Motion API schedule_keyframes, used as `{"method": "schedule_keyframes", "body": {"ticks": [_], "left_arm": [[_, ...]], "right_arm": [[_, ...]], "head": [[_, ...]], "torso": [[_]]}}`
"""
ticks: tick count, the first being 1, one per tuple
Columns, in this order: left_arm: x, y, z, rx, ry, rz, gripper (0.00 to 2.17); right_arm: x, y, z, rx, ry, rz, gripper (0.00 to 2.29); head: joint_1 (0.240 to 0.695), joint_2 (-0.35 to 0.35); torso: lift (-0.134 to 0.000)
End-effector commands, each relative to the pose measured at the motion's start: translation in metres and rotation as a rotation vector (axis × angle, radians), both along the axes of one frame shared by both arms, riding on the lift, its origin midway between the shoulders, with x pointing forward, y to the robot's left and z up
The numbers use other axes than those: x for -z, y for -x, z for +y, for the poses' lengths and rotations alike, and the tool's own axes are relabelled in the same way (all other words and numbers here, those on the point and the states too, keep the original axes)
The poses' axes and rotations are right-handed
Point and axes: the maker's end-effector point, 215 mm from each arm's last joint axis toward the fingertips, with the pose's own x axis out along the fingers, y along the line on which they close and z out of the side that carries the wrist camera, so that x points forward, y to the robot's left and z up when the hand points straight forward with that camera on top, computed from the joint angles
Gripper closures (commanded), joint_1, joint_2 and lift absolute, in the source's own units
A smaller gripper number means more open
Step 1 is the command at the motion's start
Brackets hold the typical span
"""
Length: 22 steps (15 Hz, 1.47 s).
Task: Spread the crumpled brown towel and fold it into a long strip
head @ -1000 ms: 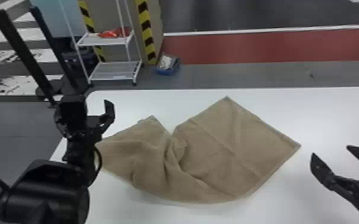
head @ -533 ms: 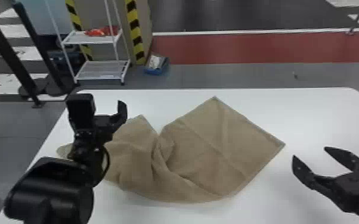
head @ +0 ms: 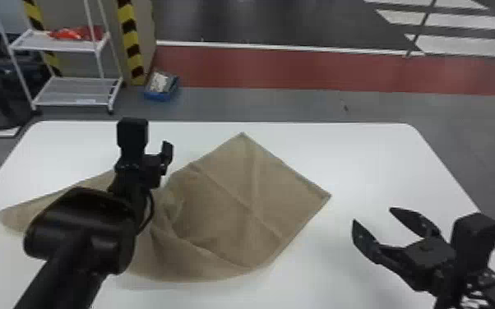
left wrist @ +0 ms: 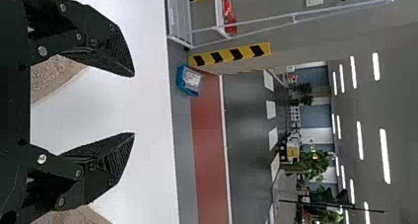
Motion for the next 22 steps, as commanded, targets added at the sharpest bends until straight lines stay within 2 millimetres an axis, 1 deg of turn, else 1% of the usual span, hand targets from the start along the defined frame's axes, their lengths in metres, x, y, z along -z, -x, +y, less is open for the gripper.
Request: {"method": "schedule_keyframes", "body": {"ticks": [1, 3, 4, 7, 8, 17, 19, 20, 21, 22], "left_arm": [[0.010, -0.003, 0.003, -0.006, -0.012, 0.023, 0.58], [0.017, -0.003, 0.009, -0.013, -0.031, 0.048, 0.60], [0.024, -0.003, 0.013, -0.019, -0.039, 0.069, 0.60], [0.044, -0.001, 0.025, -0.035, -0.059, 0.108, 0.60], [0.046, 0.000, 0.027, -0.035, -0.064, 0.113, 0.60], [0.052, -0.002, 0.045, -0.060, -0.087, 0.127, 0.61], [0.051, -0.002, 0.047, -0.063, -0.089, 0.127, 0.82], [0.052, -0.002, 0.047, -0.063, -0.086, 0.127, 0.82], [0.060, 0.002, 0.048, -0.063, -0.092, 0.158, 0.82], [0.060, 0.002, 0.048, -0.063, -0.089, 0.161, 0.82]], "right_arm": [[0.002, -0.001, -0.002, 0.001, -0.002, -0.005, 0.14], [0.004, -0.002, 0.005, -0.005, -0.011, -0.005, 0.14], [0.004, -0.003, 0.008, -0.012, -0.013, -0.007, 0.14], [0.003, -0.003, 0.009, -0.011, -0.014, -0.010, 0.14], [0.002, -0.002, 0.010, -0.012, -0.021, -0.013, 0.14], [0.002, -0.001, 0.010, -0.012, -0.031, -0.015, 0.14], [0.001, -0.001, 0.011, -0.013, -0.031, -0.017, 0.14], [0.001, -0.001, 0.011, -0.013, -0.031, -0.017, 0.14], [0.001, -0.001, 0.011, -0.013, -0.031, -0.017, 0.14], [0.001, -0.001, 0.011, -0.013, -0.033, -0.017, 0.14]], "head": [[0.695, -0.109], [0.695, -0.111], [0.695, -0.109], [0.695, -0.089], [0.695, -0.084], [0.695, -0.060], [0.695, -0.057], [0.695, -0.055], [0.695, -0.054], [0.695, -0.053]], "torso": [[-0.124], [-0.124], [-0.124], [-0.124], [-0.124], [-0.124], [-0.124], [-0.124], [-0.124], [-0.124]]}}
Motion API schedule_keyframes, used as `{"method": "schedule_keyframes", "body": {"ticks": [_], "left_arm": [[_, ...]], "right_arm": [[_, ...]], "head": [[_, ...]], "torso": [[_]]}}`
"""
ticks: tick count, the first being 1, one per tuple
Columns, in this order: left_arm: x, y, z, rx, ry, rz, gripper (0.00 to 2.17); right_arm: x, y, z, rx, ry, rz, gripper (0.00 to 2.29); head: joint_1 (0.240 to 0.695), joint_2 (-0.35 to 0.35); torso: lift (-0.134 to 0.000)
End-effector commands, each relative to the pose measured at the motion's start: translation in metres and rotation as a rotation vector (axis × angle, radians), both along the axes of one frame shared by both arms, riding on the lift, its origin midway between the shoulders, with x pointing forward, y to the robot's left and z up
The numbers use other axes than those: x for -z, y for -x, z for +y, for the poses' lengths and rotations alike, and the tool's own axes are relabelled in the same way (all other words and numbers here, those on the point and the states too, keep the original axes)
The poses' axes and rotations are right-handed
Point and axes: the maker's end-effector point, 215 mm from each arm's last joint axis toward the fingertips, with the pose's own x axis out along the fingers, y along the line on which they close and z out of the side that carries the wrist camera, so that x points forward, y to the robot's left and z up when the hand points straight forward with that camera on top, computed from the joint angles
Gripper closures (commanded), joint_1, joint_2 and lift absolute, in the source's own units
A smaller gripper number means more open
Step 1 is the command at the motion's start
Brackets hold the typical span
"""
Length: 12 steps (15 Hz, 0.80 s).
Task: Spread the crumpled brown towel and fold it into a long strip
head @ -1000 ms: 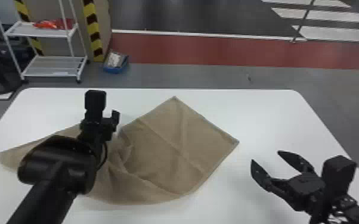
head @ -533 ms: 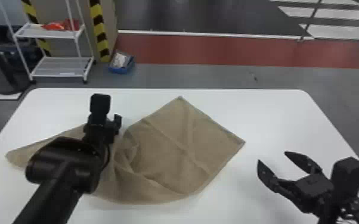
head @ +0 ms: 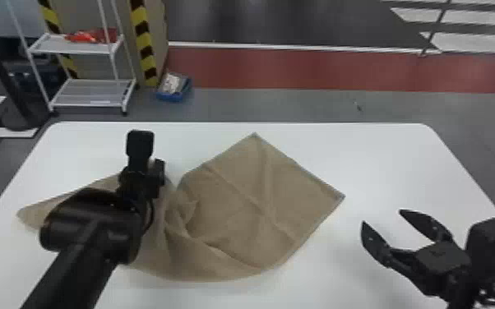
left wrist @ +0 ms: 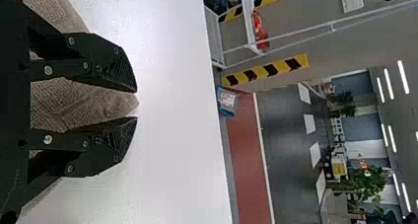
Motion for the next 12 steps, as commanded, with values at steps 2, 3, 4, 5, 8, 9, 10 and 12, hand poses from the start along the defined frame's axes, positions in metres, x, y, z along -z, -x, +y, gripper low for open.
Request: {"method": "schedule_keyframes", "body": {"ticks": [2, 3, 4, 5, 8, 9, 10, 12], "left_arm": [[0.009, 0.005, 0.000, -0.005, 0.009, 0.038, 0.81], [0.013, 0.007, 0.001, -0.007, 0.009, 0.055, 0.81], [0.012, 0.006, 0.001, -0.007, 0.008, 0.055, 0.81], [0.010, 0.005, 0.001, -0.005, 0.008, 0.052, 0.81], [0.010, 0.005, 0.001, -0.006, 0.004, 0.051, 1.34], [0.010, 0.006, 0.001, -0.008, 0.005, 0.050, 1.44], [0.011, 0.008, 0.000, -0.006, 0.008, 0.049, 1.44], [-0.007, 0.015, -0.001, -0.009, 0.037, 0.004, 1.44]], "right_arm": [[0.000, 0.001, 0.000, 0.001, -0.005, 0.000, 0.14], [-0.001, 0.000, 0.000, 0.001, -0.003, -0.001, 0.14], [0.000, 0.001, 0.000, 0.001, -0.004, 0.001, 0.14], [0.000, 0.003, -0.001, 0.002, -0.003, 0.002, 0.14], [0.000, 0.003, -0.002, 0.005, -0.002, 0.000, 0.14], [0.000, 0.003, -0.001, 0.004, -0.003, 0.000, 0.14], [-0.001, 0.002, 0.000, 0.001, -0.004, -0.003, 0.14], [-0.005, -0.004, 0.005, -0.005, -0.008, -0.009, 0.14]], "head": [[0.695, -0.051], [0.695, -0.051], [0.695, -0.051], [0.695, -0.052], [0.695, -0.052], [0.695, -0.053], [0.695, -0.053], [0.695, -0.052]], "torso": [[-0.124], [-0.124], [-0.124], [-0.124], [-0.124], [-0.124], [-0.124], [-0.124]]}}
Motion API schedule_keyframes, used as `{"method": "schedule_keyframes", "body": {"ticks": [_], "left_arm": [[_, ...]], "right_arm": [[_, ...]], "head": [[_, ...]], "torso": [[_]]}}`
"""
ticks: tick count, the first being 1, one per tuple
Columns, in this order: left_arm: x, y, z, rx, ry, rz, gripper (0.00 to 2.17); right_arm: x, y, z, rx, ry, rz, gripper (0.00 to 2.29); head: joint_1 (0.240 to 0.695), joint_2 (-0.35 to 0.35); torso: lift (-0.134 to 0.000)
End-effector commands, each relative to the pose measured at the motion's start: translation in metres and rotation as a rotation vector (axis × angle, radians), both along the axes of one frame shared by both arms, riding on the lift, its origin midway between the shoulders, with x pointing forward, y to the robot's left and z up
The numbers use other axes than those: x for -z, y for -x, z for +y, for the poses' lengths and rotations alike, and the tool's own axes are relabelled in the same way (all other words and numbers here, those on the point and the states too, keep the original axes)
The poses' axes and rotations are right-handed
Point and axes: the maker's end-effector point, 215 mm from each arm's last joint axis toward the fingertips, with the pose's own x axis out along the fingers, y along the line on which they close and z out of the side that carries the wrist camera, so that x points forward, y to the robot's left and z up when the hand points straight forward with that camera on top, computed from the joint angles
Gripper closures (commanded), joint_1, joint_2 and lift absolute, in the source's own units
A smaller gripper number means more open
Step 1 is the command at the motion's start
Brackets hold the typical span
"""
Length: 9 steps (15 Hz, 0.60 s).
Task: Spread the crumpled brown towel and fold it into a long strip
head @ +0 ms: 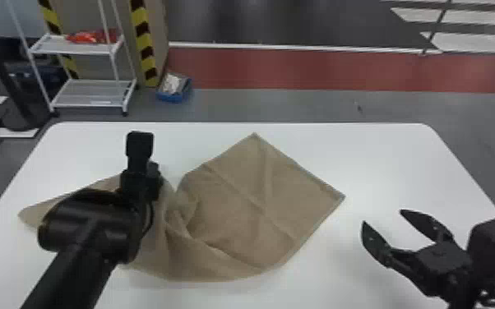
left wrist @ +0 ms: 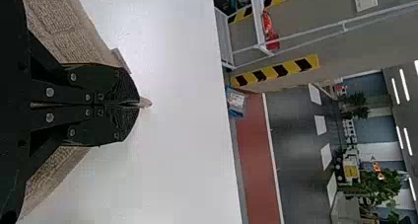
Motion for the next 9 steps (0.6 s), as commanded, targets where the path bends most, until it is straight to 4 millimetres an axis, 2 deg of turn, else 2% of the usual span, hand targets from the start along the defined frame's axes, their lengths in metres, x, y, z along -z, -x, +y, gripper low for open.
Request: {"method": "schedule_keyframes", "body": {"ticks": [1, 3, 5, 9], "left_arm": [[-0.027, 0.009, -0.004, -0.002, 0.057, -0.064, 1.44], [-0.072, 0.020, -0.006, -0.004, 0.104, -0.150, 1.44], [-0.126, 0.032, -0.003, 0.012, 0.146, -0.254, 1.44], [-0.204, 0.075, 0.047, -0.024, 0.244, -0.397, 1.44]], "right_arm": [[-0.004, -0.010, 0.008, -0.011, -0.006, -0.007, 0.14], [-0.017, -0.028, 0.016, -0.023, 0.006, -0.026, 0.14], [-0.014, -0.046, 0.014, -0.018, 0.017, -0.004, 0.14], [0.006, -0.082, -0.004, -0.015, 0.066, 0.067, 0.14]], "head": [[0.695, -0.052], [0.695, -0.050], [0.695, -0.043], [0.695, -0.032]], "torso": [[-0.124], [-0.124], [-0.124], [-0.124]]}}
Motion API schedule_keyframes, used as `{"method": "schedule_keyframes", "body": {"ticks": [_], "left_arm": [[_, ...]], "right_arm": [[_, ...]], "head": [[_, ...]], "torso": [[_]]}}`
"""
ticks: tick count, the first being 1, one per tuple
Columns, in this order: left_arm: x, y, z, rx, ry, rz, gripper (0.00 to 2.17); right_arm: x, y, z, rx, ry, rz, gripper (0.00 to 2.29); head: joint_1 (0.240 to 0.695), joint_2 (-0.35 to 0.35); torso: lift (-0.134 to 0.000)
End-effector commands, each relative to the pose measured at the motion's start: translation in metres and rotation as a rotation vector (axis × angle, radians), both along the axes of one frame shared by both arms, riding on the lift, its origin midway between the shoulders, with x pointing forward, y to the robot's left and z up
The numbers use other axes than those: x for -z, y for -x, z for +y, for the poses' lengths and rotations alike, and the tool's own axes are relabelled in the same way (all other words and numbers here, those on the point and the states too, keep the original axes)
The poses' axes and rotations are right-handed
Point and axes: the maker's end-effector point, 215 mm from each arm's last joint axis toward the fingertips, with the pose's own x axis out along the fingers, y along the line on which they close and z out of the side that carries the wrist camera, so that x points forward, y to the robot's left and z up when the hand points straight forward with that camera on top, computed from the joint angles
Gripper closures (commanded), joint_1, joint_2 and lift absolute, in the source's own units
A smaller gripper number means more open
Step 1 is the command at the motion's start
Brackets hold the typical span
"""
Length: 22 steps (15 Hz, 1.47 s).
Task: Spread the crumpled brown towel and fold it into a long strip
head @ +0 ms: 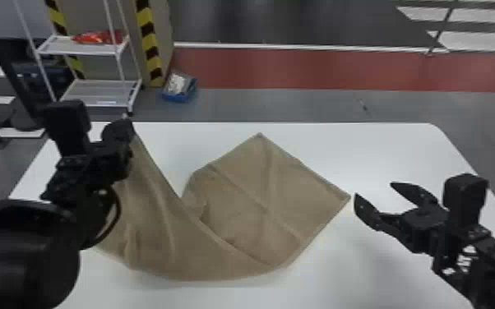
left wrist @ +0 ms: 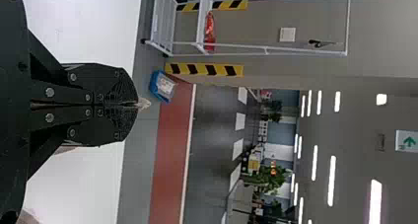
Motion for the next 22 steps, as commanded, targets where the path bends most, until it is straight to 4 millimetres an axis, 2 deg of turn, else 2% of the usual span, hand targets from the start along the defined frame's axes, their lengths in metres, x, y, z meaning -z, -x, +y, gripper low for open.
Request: {"method": "schedule_keyframes", "body": {"ticks": [1, 2, 3, 5, 7, 9, 10, 11, 16, 19, 21, 22], "left_arm": [[-0.044, 0.028, 0.028, -0.025, 0.018, -0.080, 1.44], [-0.058, 0.038, 0.039, -0.037, 0.028, -0.102, 1.44], [-0.068, 0.050, 0.061, -0.067, 0.030, -0.114, 1.44], [-0.077, 0.058, 0.069, -0.073, 0.031, -0.124, 1.44], [-0.072, 0.060, 0.068, -0.073, 0.024, -0.114, 1.44], [-0.067, 0.060, 0.065, -0.068, 0.021, -0.105, 1.44], [-0.065, 0.059, 0.063, -0.064, 0.020, -0.102, 1.44], [-0.065, 0.058, 0.060, -0.061, 0.014, -0.103, 1.44], [-0.064, 0.058, 0.060, -0.056, 0.002, -0.102, 1.44], [-0.064, 0.057, 0.061, -0.056, -0.005, -0.101, 1.44], [-0.064, 0.057, 0.061, -0.055, -0.006, -0.101, 1.44], [-0.063, 0.057, 0.061, -0.055, -0.006, -0.100, 1.44]], "right_arm": [[0.015, -0.017, -0.012, 0.000, 0.030, 0.054, 0.14], [0.020, -0.021, -0.015, -0.012, 0.030, 0.073, 0.16], [0.025, -0.025, -0.015, -0.028, 0.024, 0.086, 0.21], [0.035, -0.029, -0.012, -0.050, 0.004, 0.102, 0.29], [0.046, -0.034, -0.005, -0.066, 0.000, 0.099, 0.29], [0.045, -0.038, 0.007, -0.098, 0.008, 0.055, 0.29], [0.045, -0.039, 0.013, -0.114, 0.006, 0.034, 0.36], [0.046, -0.041, 0.014, -0.118, 0.006, 0.028, 0.45], [0.072, -0.042, 0.015, -0.117, -0.001, 0.080, 0.47], [0.075, -0.049, 0.015, -0.121, 0.000, 0.062, 0.48], [0.077, -0.048, 0.019, -0.133, 0.002, 0.068, 0.78], [0.077, -0.046, 0.023, -0.144, -0.002, 0.071, 1.06]], "head": [[0.695, -0.017], [0.695, -0.009], [0.695, -0.001], [0.695, 0.017], [0.695, 0.039], [0.695, 0.044], [0.695, 0.047], [0.695, 0.055], [0.695, 0.060], [0.695, 0.060], [0.695, 0.060], [0.695, 0.060]], "torso": [[-0.124], [-0.124], [-0.124], [-0.124], [-0.124], [-0.124], [-0.124], [-0.124], [-0.124], [-0.124], [-0.124], [-0.124]]}}
